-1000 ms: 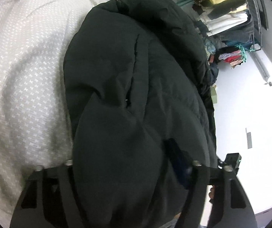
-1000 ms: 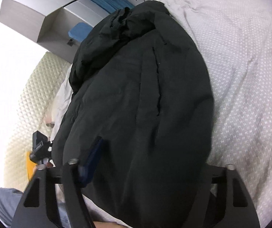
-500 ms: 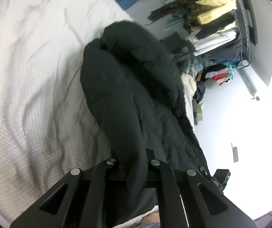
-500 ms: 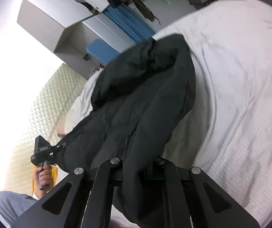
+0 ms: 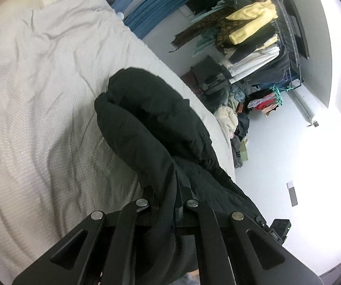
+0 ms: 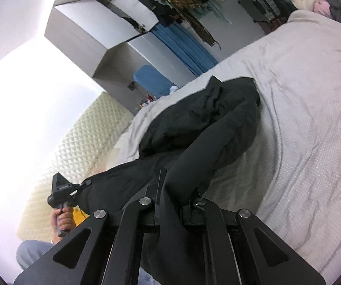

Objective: Fold large clothes
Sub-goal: 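Lift the hem with both grippers and fold it toward the collar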

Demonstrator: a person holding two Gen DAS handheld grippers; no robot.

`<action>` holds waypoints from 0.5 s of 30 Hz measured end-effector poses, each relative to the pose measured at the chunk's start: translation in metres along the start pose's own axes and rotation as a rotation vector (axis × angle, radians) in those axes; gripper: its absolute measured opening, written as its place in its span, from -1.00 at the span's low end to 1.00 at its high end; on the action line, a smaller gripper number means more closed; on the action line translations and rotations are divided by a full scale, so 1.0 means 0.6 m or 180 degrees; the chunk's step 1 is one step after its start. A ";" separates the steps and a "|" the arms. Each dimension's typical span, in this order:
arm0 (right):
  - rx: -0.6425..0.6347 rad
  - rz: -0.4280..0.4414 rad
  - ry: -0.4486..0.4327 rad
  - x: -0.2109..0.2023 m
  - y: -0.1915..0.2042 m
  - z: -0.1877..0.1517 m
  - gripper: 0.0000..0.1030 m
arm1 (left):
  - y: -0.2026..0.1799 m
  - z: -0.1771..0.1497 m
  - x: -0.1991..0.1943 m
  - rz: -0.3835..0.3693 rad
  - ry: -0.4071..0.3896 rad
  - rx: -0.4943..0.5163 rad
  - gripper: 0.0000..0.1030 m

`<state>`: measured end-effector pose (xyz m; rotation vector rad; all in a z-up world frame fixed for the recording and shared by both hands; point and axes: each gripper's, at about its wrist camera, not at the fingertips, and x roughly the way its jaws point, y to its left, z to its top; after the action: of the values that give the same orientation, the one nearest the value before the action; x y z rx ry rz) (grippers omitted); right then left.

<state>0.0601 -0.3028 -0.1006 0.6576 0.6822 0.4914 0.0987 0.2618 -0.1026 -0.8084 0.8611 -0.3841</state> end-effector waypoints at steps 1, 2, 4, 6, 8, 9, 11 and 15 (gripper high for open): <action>-0.0010 0.0032 -0.0019 -0.011 0.007 -0.001 -0.91 | -0.007 0.000 -0.015 -0.0011 -0.0024 0.0017 -0.98; -0.0010 0.0058 -0.0028 -0.016 0.013 0.000 -0.91 | -0.014 0.001 -0.032 -0.0020 -0.0051 0.0039 -0.98; 0.0029 0.0122 -0.0058 -0.030 0.026 0.002 -0.91 | -0.024 -0.003 -0.061 -0.0048 -0.0081 0.0044 -0.98; 0.0038 0.0175 -0.0094 -0.051 0.040 0.006 -0.91 | -0.034 -0.006 -0.088 -0.0087 -0.0089 0.0043 -0.98; -0.0001 0.0229 -0.0118 -0.070 0.055 0.012 -0.91 | -0.048 -0.007 -0.112 -0.0109 -0.0116 0.0091 -0.98; -0.0012 0.0254 -0.0121 -0.079 0.061 0.015 -0.91 | -0.051 -0.007 -0.118 -0.0124 -0.0122 0.0106 -0.98; -0.0032 0.0269 -0.0123 -0.093 0.075 0.022 -0.91 | -0.065 -0.005 -0.138 -0.0140 -0.0138 0.0147 -0.98; -0.0100 0.0264 -0.0101 -0.108 0.095 0.026 -0.91 | -0.095 0.004 -0.169 -0.0130 -0.0132 0.0282 -0.97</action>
<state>0.0155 -0.3084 -0.0251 0.6648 0.6180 0.5661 0.0393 0.2866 -0.0058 -0.7503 0.7846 -0.4371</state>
